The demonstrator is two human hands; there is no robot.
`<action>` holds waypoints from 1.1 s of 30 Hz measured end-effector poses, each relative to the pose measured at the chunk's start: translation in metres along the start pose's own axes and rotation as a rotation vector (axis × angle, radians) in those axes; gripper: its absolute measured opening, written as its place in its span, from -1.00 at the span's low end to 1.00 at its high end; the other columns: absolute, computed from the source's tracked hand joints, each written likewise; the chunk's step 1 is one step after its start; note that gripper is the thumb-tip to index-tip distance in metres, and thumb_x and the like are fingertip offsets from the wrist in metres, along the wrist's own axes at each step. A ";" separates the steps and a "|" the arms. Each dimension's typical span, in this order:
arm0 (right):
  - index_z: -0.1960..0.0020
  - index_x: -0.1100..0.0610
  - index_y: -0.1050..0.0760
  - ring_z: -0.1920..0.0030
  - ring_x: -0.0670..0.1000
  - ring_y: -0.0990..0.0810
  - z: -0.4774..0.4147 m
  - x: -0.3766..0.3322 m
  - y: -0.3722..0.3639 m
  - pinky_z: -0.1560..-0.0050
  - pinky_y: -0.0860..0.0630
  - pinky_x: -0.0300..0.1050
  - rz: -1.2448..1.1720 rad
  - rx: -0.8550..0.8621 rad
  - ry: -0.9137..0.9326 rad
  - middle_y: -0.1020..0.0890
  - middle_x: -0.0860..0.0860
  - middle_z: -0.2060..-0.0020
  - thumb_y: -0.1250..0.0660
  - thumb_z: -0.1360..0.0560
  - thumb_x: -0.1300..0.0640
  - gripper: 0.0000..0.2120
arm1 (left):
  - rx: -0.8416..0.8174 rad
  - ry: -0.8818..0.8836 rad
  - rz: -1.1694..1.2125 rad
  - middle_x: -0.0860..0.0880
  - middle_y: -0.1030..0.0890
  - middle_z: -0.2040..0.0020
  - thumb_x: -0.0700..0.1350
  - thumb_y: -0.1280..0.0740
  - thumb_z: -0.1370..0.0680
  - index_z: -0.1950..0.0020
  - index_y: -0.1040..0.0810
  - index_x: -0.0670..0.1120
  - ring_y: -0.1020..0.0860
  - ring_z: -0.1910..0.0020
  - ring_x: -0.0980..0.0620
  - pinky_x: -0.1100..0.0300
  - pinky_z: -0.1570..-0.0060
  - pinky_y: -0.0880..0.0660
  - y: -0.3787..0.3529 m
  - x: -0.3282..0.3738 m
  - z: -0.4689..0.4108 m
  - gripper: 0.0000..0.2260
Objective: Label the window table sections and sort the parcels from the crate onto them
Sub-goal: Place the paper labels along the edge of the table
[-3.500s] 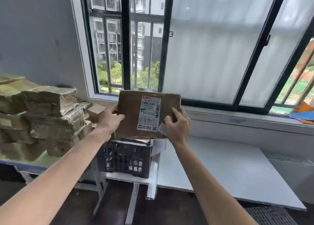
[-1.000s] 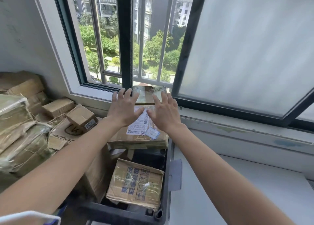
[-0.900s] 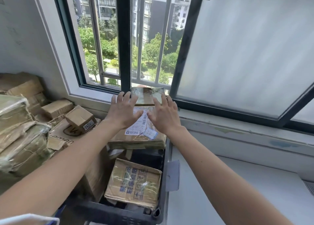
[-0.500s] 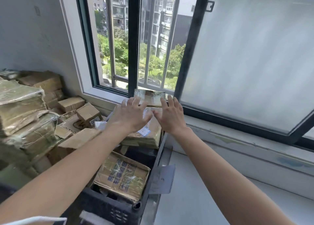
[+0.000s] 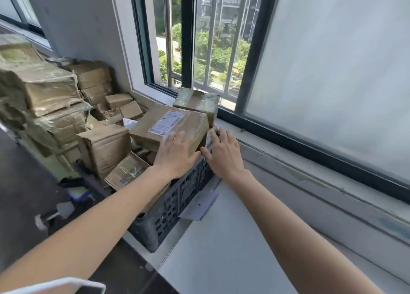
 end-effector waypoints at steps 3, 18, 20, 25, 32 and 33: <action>-0.60 0.11 -0.04 -0.58 0.22 -0.02 0.005 0.001 -0.012 -0.55 -0.05 0.14 -0.029 -0.028 0.011 -0.07 0.19 -0.59 -0.08 -0.65 -0.18 -0.37 | 0.009 0.019 -0.006 -0.13 -0.30 -0.51 0.24 -0.11 -0.60 -0.53 -0.25 0.00 -0.22 -0.49 -0.16 -0.13 -0.46 -0.16 -0.010 0.005 0.008 -0.44; -0.61 0.12 -0.05 -0.58 0.22 -0.02 0.040 0.042 -0.085 -0.55 -0.05 0.15 -0.029 -0.201 -0.006 -0.06 0.19 -0.59 -0.08 -0.66 -0.17 -0.37 | 0.096 0.037 0.168 -0.06 -0.51 -0.30 -0.01 -0.29 -0.59 -0.39 -0.48 -0.11 -0.42 -0.31 -0.05 0.06 -0.27 -0.42 -0.071 0.051 0.073 -0.61; -0.60 0.12 -0.07 -0.58 0.22 -0.03 0.045 0.041 -0.099 -0.55 -0.06 0.15 -0.036 -0.219 0.009 -0.08 0.19 -0.59 -0.11 -0.65 -0.16 -0.37 | 0.005 0.139 0.223 -0.06 -0.48 -0.34 -0.01 -0.25 -0.63 -0.44 -0.43 -0.11 -0.39 -0.35 -0.05 0.04 -0.28 -0.43 -0.098 0.049 0.075 -0.60; -0.60 0.12 -0.09 -0.58 0.22 -0.04 0.049 0.044 -0.146 -0.54 -0.07 0.13 -0.021 -0.301 0.019 -0.09 0.18 -0.58 -0.14 -0.64 -0.17 -0.36 | -0.202 0.245 0.162 -0.11 -0.45 -0.37 -0.05 -0.15 -0.67 -0.49 -0.30 -0.12 -0.37 -0.36 -0.12 -0.01 -0.23 -0.41 -0.164 0.044 0.076 -0.61; -0.48 0.15 -0.26 -0.45 0.20 -0.25 0.045 0.036 -0.207 -0.42 -0.25 0.06 0.040 -0.379 0.076 -0.33 0.14 -0.42 -0.21 -0.60 -0.15 -0.43 | -0.330 0.336 0.175 -0.16 -0.44 -0.37 -0.06 -0.18 -0.65 -0.43 -0.36 -0.14 -0.36 -0.37 -0.16 -0.04 -0.22 -0.39 -0.227 0.024 0.073 -0.64; -0.46 0.15 -0.28 -0.42 0.19 -0.28 0.044 0.035 -0.214 -0.40 -0.27 0.05 0.039 -0.393 0.078 -0.36 0.13 -0.39 -0.21 -0.59 -0.15 -0.45 | -0.340 0.356 0.188 -0.17 -0.45 -0.36 -0.06 -0.19 -0.65 -0.41 -0.38 -0.16 -0.37 -0.36 -0.17 -0.04 -0.20 -0.40 -0.234 0.020 0.074 -0.65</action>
Point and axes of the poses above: each hand's wrist, its own z-axis away from the middle knuckle, its own y-axis out of the back of the hand, x = y × z, the point moved 7 cm from there along -z, towards the middle knuckle
